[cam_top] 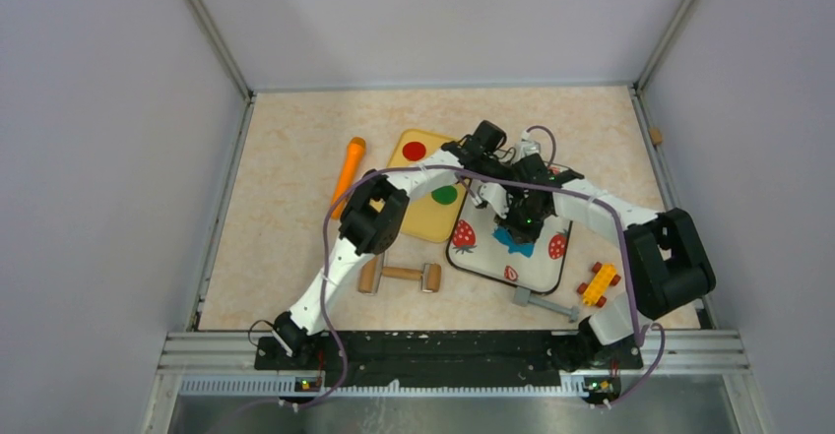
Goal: Roll out the dumpling wrappers from the dough
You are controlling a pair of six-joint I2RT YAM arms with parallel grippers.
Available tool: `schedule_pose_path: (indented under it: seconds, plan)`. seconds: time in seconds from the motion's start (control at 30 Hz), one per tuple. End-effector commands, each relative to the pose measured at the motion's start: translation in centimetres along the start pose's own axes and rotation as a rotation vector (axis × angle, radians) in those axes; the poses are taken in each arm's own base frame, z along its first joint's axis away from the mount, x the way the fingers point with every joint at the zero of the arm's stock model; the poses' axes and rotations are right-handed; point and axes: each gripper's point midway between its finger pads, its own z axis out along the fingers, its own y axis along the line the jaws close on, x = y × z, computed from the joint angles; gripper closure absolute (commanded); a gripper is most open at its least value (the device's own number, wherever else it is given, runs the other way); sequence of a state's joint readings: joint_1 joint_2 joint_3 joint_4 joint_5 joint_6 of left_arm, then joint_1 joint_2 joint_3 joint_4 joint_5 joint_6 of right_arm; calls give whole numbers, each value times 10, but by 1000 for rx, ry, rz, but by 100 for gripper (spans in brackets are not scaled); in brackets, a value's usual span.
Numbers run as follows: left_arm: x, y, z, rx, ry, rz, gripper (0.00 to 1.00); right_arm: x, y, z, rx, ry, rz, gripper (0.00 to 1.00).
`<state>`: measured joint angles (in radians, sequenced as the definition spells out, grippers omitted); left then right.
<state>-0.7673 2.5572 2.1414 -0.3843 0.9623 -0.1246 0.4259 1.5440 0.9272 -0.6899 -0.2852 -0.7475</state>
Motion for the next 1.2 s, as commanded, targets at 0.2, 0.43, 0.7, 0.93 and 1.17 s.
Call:
schedule_pose_path:
  seconds: [0.2,0.43,0.7,0.93,1.17]
  plan:
    - [1,-12,35,29,19,16,100,-44,2,26,-32,-139,122,100]
    - [0,-14,40,32,15,16,100,-38,3,30,-32,-113,143,100]
    - [6,-13,37,28,36,28,100,-29,9,25,-64,-70,72,100]
    - [14,-9,25,14,48,21,100,-10,23,18,-127,-22,-82,100]
    - [21,-3,-2,-11,39,-3,100,1,31,12,-177,20,-164,100]
